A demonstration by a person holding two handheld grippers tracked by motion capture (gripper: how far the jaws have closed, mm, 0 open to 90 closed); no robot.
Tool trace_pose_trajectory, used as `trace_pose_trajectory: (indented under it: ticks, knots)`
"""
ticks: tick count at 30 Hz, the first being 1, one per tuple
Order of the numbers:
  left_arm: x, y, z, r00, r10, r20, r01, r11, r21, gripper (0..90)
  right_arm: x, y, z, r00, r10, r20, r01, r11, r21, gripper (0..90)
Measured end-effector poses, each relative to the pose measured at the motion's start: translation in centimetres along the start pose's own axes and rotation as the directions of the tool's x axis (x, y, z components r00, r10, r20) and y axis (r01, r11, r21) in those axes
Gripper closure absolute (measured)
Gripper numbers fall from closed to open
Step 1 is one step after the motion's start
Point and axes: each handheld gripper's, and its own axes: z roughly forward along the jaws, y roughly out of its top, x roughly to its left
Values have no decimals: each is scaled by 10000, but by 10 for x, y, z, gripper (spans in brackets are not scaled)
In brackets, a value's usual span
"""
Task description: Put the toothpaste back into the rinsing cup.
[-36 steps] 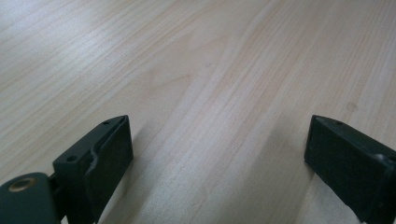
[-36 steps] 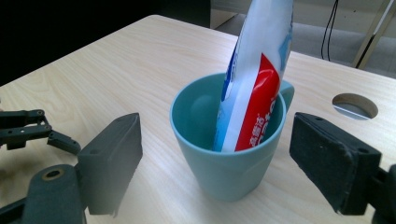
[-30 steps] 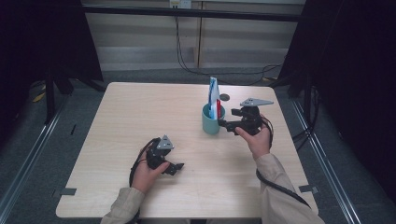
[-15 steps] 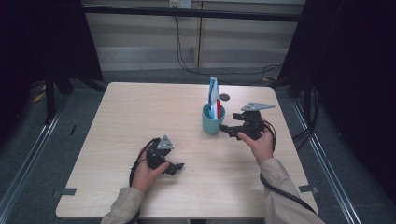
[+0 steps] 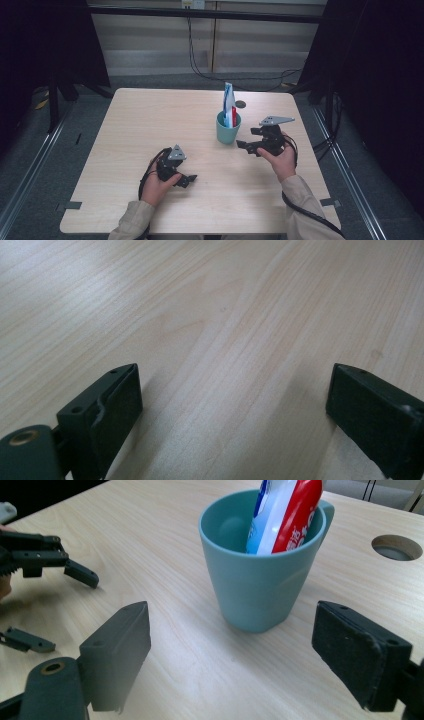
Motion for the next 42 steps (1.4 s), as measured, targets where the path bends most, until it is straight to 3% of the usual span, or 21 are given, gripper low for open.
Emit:
trace_pose_trajectory:
  ticks: [12, 24, 42]
  knots:
    - [0, 0, 0, 10000, 0, 1, 0, 10000, 0, 76, 1, -14, -6, 10000, -77, -44, 78, 9998, 187, 154]
    - [0, 0, 0, 10000, 81, 7, -81, 9999, 65, 76, 5, -29, -7, 9989, -473, -15, 473, 9968, 650, 154]
    - [0, 0, 0, 10000, 6, 1, -6, 10000, 5, 76, 15, -52, -5, 9984, -522, -207, 541, 9933, 1019, 154]
